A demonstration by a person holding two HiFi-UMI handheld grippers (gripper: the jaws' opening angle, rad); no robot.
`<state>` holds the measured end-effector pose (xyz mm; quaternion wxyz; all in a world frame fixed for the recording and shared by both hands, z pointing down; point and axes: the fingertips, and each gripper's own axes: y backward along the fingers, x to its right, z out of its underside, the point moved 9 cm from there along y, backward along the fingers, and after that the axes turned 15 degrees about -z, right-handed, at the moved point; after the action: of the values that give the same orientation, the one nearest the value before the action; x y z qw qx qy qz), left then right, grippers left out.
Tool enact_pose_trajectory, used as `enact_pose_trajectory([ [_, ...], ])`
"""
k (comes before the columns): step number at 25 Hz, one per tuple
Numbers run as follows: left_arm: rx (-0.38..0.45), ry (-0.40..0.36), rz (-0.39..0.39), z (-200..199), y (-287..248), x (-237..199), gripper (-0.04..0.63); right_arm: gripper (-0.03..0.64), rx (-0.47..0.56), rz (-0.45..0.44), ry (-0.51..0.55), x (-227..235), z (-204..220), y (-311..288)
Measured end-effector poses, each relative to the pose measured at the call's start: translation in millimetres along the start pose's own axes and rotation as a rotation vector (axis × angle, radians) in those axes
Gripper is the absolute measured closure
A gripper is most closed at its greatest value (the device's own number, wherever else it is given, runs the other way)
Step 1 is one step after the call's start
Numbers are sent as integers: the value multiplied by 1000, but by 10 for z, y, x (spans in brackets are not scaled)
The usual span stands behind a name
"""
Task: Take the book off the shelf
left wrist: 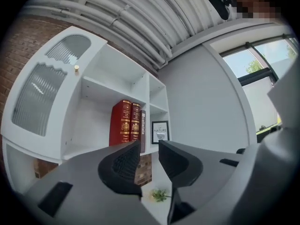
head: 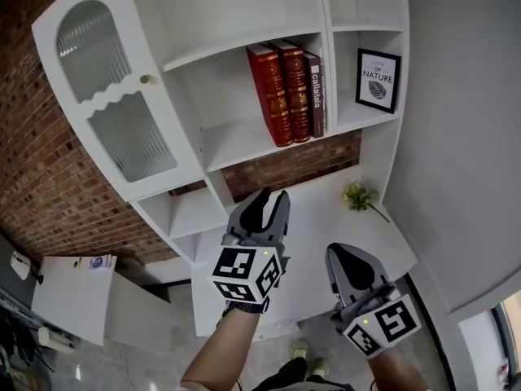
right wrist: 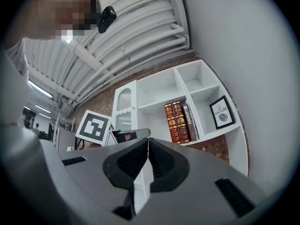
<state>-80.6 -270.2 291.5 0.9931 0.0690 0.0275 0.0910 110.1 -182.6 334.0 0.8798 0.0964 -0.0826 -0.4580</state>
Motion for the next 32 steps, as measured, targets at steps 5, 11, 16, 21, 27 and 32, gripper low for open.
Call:
enact_pose_trajectory([
  [5, 35, -1, -28, -2, -538, -124, 429, 601, -11, 28, 37, 240, -28, -180],
  [11, 107, -20, -72, -135, -1211, -207, 368, 601, 5, 58, 69, 510, -122, -410],
  [16, 149, -21, -123, -142, -1656, -266, 348, 601, 0, 71, 66, 717, -52, -573],
  [21, 153, -32, -170, -72, -1998, -337, 334, 601, -1, 81, 58, 896, 7, -684],
  [27, 156, -70, -197, -34, -2302, -405, 334, 601, -2, 79, 51, 1052, 77, -840],
  [32, 153, -91, -201, 3, -2473, -411, 334, 601, -3, 72, 44, 1133, 107, -936],
])
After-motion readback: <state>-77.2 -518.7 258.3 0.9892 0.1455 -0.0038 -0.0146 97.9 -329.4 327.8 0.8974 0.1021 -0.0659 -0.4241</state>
